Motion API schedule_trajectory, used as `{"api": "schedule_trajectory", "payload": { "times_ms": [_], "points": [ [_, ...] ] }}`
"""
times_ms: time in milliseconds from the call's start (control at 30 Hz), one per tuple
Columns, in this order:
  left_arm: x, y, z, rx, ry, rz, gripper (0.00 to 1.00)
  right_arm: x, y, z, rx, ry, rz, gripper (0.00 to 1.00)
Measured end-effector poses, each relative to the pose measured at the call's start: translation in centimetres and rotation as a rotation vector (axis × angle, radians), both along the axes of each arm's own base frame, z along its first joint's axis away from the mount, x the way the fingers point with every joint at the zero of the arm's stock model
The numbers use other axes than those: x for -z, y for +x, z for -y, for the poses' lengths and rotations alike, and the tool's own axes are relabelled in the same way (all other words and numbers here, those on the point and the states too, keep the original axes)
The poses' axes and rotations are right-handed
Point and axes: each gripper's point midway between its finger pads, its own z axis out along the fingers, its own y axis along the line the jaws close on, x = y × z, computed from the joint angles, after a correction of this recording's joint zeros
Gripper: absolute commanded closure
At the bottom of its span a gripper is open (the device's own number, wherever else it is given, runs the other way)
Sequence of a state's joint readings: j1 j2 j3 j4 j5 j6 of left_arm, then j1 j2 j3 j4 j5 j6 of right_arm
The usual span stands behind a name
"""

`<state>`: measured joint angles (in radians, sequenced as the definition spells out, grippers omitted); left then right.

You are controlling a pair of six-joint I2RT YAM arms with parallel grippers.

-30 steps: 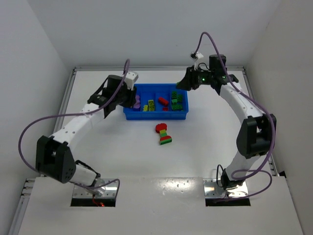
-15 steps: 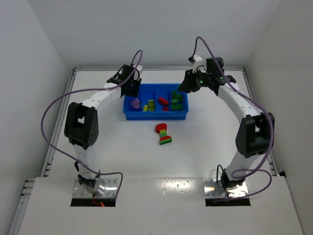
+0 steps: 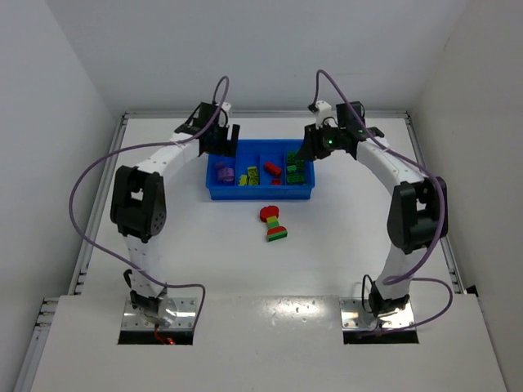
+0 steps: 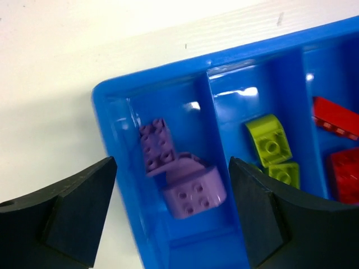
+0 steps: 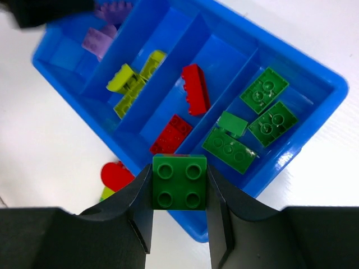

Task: Sort the legos into containers by color

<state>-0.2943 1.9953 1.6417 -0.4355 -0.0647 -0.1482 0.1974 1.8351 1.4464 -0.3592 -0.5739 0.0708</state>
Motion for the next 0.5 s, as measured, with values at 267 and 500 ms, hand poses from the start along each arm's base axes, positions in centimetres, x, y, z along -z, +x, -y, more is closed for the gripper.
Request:
{"api": "schedule_trajectory", "payload": {
  "times_ms": [267,500],
  "points": [
    [-11.3,-2.7,0.2,0.11,-0.219,0.186,0.01,5.1,1.4,-1.2,-0.031,-0.081,-0.048,0.53],
    [-12.7,-8.9,4.8,0.519,-0.267,0.159,0.01,7.4,2.6,-0.9,-0.015,-0.148,-0.048,0.27]
  ]
}}
